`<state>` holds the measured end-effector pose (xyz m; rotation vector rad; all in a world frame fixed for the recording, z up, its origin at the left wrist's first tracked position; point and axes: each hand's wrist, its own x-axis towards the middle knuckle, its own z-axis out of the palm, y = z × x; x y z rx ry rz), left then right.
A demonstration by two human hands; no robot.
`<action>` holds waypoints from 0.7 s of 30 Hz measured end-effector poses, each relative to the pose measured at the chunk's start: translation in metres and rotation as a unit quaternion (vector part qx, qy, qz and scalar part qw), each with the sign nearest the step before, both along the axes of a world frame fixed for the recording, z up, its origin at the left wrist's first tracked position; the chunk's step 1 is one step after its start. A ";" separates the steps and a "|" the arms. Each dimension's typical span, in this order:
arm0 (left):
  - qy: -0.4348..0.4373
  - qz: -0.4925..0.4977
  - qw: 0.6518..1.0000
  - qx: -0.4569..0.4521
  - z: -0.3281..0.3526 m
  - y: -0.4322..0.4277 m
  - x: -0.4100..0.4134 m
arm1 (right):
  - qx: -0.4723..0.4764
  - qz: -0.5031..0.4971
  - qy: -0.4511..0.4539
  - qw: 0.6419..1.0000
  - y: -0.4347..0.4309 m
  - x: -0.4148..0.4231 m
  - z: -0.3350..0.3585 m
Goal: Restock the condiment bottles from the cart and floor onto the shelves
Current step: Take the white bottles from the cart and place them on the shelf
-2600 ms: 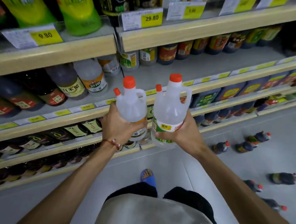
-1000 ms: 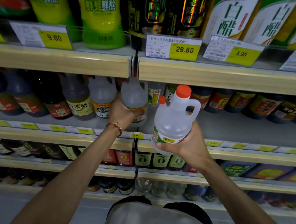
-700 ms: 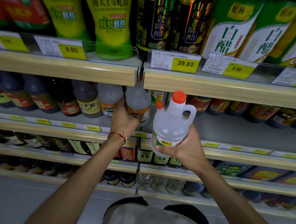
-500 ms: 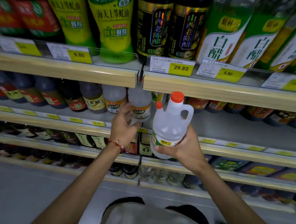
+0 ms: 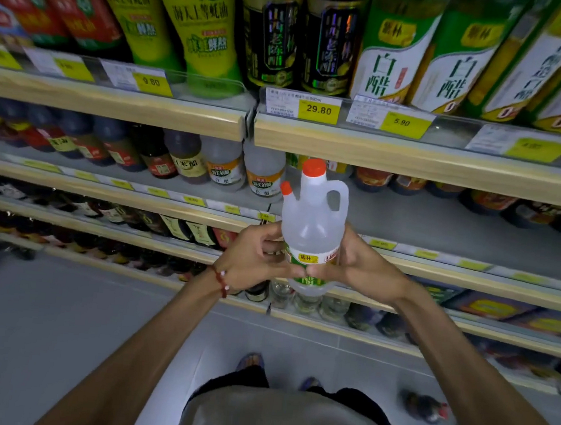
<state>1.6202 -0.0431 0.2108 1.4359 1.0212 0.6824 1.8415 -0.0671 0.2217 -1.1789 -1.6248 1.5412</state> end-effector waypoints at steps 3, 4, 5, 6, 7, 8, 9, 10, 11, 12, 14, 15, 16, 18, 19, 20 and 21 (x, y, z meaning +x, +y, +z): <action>0.012 0.027 0.999 0.017 -0.008 -0.006 0.005 | 0.006 0.049 -0.082 0.995 0.004 0.012 0.002; 0.015 0.040 0.999 0.023 -0.011 -0.006 0.006 | 0.023 0.043 -0.124 0.991 0.007 0.014 -0.002; 0.018 0.051 0.998 0.030 -0.015 -0.004 0.008 | 0.042 0.034 -0.159 0.986 0.009 0.014 -0.006; 0.017 0.064 0.997 0.039 -0.017 -0.003 0.010 | 0.058 0.023 -0.179 0.982 0.012 0.013 -0.010; 0.016 0.074 0.996 0.050 -0.019 0.000 0.012 | 0.073 0.012 -0.186 0.980 0.014 0.012 -0.012; 0.012 0.077 0.995 0.061 -0.021 0.002 0.014 | 0.087 -0.004 -0.191 0.978 0.018 0.010 -0.016; 0.007 0.078 0.994 0.073 -0.024 0.007 0.015 | 0.104 -0.021 -0.191 0.976 0.021 0.007 -0.017; 0.001 0.079 0.994 0.081 -0.027 0.013 0.016 | 0.120 -0.042 -0.188 0.974 0.025 0.005 -0.021; 0.000 0.081 0.992 0.093 -0.028 0.019 0.016 | 0.133 -0.061 -0.181 0.972 0.028 0.002 -0.025; 0.007 0.081 0.990 0.113 -0.027 0.025 0.017 | 0.146 -0.088 -0.173 0.970 0.030 -0.001 -0.028; 0.021 0.084 0.982 0.168 -0.024 0.038 0.019 | 0.181 -0.151 -0.165 0.958 0.035 -0.009 -0.035; 0.030 0.084 0.976 0.200 -0.023 0.044 0.020 | 0.198 -0.180 -0.163 0.950 0.038 -0.012 -0.039; 0.048 0.101 0.968 0.227 -0.022 0.050 0.022 | 0.206 -0.201 -0.157 0.945 0.044 -0.015 -0.044; 0.103 0.124 0.949 0.270 -0.031 0.067 0.026 | 0.196 -0.225 -0.128 0.946 0.056 -0.019 -0.052; 0.119 0.128 0.946 0.272 -0.036 0.074 0.024 | 0.190 -0.235 -0.113 0.946 0.062 -0.019 -0.058; 0.103 0.119 0.951 0.266 -0.045 0.083 0.025 | 0.191 -0.244 -0.104 0.945 0.068 -0.019 -0.066; 0.102 0.104 0.951 0.273 -0.054 0.091 0.025 | 0.194 -0.251 -0.101 0.943 0.075 -0.019 -0.074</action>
